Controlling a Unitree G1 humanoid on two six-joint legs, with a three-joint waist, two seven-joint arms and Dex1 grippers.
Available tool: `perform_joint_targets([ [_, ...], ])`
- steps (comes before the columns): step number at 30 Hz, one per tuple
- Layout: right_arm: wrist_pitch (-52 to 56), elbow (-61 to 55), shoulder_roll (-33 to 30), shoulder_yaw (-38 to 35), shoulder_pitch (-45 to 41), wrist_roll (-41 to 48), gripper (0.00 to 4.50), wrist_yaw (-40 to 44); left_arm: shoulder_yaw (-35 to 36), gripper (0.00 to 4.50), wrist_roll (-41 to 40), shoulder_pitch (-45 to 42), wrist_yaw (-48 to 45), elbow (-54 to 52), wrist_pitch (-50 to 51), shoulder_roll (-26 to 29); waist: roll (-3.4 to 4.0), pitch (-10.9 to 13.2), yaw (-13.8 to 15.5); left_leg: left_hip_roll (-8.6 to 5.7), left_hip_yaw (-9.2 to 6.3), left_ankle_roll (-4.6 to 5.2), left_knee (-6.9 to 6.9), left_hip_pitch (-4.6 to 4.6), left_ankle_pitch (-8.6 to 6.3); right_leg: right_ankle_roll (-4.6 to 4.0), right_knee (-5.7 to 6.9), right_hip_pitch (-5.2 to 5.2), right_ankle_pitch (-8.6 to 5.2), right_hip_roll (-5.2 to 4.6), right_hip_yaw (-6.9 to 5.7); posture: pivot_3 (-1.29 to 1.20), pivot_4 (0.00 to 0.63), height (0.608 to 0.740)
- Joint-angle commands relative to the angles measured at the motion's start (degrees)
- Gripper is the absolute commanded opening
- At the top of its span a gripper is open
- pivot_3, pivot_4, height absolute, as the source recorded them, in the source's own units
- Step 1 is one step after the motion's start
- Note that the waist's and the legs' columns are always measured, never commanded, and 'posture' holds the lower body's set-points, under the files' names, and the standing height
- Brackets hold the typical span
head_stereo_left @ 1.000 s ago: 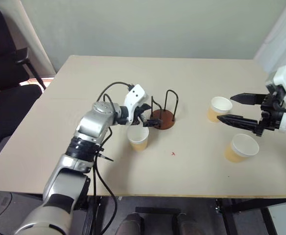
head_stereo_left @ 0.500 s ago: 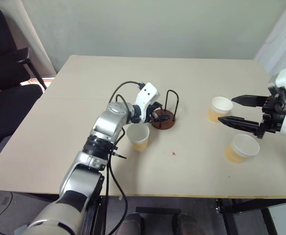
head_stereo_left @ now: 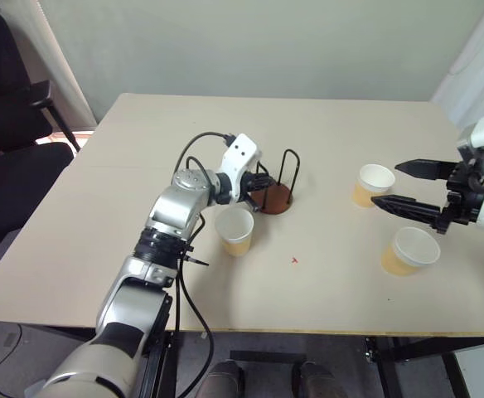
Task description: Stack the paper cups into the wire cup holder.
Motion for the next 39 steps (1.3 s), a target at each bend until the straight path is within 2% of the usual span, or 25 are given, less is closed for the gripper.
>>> perform_joint_targets([
  [1,-0.40,-1.69,-1.40,-2.56,0.18,1.00,4.50,0.24,0.09,0.05,-1.34,-1.06,-2.97,-3.49,-0.96,-0.41,0.00,0.00,0.01,0.00,0.00,0.00,0.00,0.00,0.00,0.00,0.00,0.00,0.00,0.00,0.00,0.00,0.150,0.740],
  [13,8.26,-6.49,-9.80,-10.73,2.81,12.99,4.50,5.23,-7.20,0.05,-3.50,-1.48,-21.18,-12.33,-2.65,1.45,-0.01,0.00,0.13,-0.04,0.00,0.00,-0.03,-0.05,-0.01,0.09,-0.01,0.00,-0.06,0.01,0.02,0.00,0.150,0.740],
  [21,9.42,-7.82,-11.71,-14.18,4.48,14.64,4.50,4.07,-11.93,0.05,-2.67,3.29,-19.68,-16.92,0.57,-2.06,-0.01,0.00,0.12,-0.07,0.00,0.07,0.02,-0.02,-0.05,0.17,-0.04,0.10,-0.09,-0.07,0.03,0.00,0.150,0.740],
  [31,4.83,-6.34,-12.89,-10.47,4.46,11.75,4.50,5.18,-15.22,0.05,0.95,7.28,-17.20,-20.47,1.45,0.99,0.00,0.00,0.07,-0.05,0.00,0.08,0.03,0.10,-0.03,0.19,-0.01,0.19,-0.08,-0.05,0.03,0.00,0.150,0.740],
  [34,0.98,-5.09,-13.73,-6.89,3.67,8.81,4.50,6.54,-15.46,0.82,1.82,7.18,-16.53,-21.73,1.26,1.99,0.01,-0.01,0.04,-0.05,0.01,0.10,0.03,0.23,-0.04,0.19,-0.01,0.33,-0.08,-0.06,0.04,0.00,0.150,0.740],
  [39,-4.16,-2.79,-14.69,0.19,-0.03,5.26,4.50,8.38,-14.80,2.54,1.92,5.54,-18.76,-23.87,-0.23,4.96,0.01,0.00,0.01,-0.05,-0.01,0.13,0.03,0.26,-0.03,0.18,0.00,0.33,-0.08,-0.06,0.04,0.00,0.150,0.740],
])
